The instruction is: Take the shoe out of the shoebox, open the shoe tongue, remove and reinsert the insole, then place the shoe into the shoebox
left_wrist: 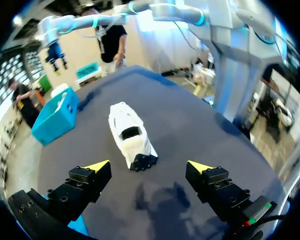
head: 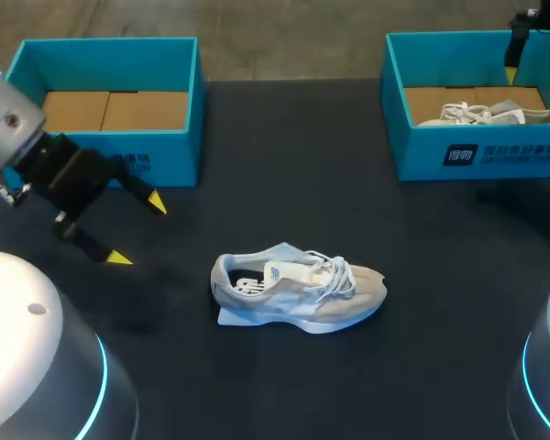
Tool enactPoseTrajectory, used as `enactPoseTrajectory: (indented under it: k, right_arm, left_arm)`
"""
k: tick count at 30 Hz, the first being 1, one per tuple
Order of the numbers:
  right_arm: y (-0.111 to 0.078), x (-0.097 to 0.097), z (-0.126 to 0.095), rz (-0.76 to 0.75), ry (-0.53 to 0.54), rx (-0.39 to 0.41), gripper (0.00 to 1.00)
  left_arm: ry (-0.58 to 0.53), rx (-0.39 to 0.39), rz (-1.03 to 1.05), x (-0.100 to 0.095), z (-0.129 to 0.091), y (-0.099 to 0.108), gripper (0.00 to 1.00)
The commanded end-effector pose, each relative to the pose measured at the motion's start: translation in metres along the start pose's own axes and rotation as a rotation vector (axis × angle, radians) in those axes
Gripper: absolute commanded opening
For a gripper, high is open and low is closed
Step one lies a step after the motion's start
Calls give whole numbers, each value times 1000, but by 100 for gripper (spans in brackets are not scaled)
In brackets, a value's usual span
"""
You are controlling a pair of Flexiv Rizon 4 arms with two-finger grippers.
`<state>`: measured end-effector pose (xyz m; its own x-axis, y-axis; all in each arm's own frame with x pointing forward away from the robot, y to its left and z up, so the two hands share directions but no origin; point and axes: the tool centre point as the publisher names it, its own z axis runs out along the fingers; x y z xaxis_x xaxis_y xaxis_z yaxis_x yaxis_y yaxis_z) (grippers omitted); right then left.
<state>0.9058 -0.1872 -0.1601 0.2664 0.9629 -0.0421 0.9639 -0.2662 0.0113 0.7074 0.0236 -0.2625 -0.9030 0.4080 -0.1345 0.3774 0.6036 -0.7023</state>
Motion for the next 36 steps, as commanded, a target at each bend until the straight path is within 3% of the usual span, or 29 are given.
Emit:
enactPoseTrajectory:
  k: [1,10,14,21,24,30,36]
  right_arm:
    - [-1,0,0,1,0,-1,100]
    - [-1,0,0,1,0,-1,100]
    - [-1,0,0,1,0,-1,100]
    - [-1,0,0,1,0,-1,100]
    - [-1,0,0,1,0,-1,100]
    - [-1,0,0,1,0,-1,100]
    - [-1,0,0,1,0,-1,100]
  left_arm:
    - [-87,94,-80,11,2,14,100]
    - [-14,176,-165,14,19,30,100]
    - [-49,186,-209,15,30,39,100]
    - [-144,289,-285,19,50,53,100]
    - [-210,278,-320,20,62,58,100]
    - [-241,294,-365,19,72,68,100]
    - [-170,290,-354,20,73,77,100]
